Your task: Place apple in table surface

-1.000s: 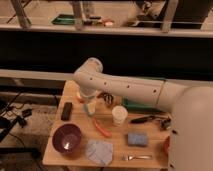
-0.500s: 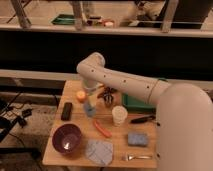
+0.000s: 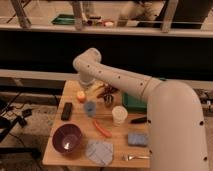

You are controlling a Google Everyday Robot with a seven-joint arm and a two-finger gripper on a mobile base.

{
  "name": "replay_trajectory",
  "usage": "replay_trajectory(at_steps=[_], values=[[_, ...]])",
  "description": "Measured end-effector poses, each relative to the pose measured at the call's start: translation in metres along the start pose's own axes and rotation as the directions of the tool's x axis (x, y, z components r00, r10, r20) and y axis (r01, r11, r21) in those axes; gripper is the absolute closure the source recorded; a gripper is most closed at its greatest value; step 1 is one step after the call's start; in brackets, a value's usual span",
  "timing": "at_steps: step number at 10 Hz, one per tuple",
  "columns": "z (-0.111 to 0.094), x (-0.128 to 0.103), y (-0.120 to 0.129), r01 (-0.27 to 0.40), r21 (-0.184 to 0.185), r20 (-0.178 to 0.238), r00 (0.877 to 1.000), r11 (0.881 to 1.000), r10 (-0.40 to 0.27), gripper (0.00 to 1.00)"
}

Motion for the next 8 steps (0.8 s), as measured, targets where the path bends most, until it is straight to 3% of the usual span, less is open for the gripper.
replay_trajectory(at_steps=[4, 8], values=[[0.029, -0.002, -0.011, -0.013, 0.005, 0.029, 0.999, 1.000, 0.013, 0.20], [0.037, -0.006, -0.023, -0.009, 0.016, 0.035, 0.999, 1.000, 0.008, 0.20]])
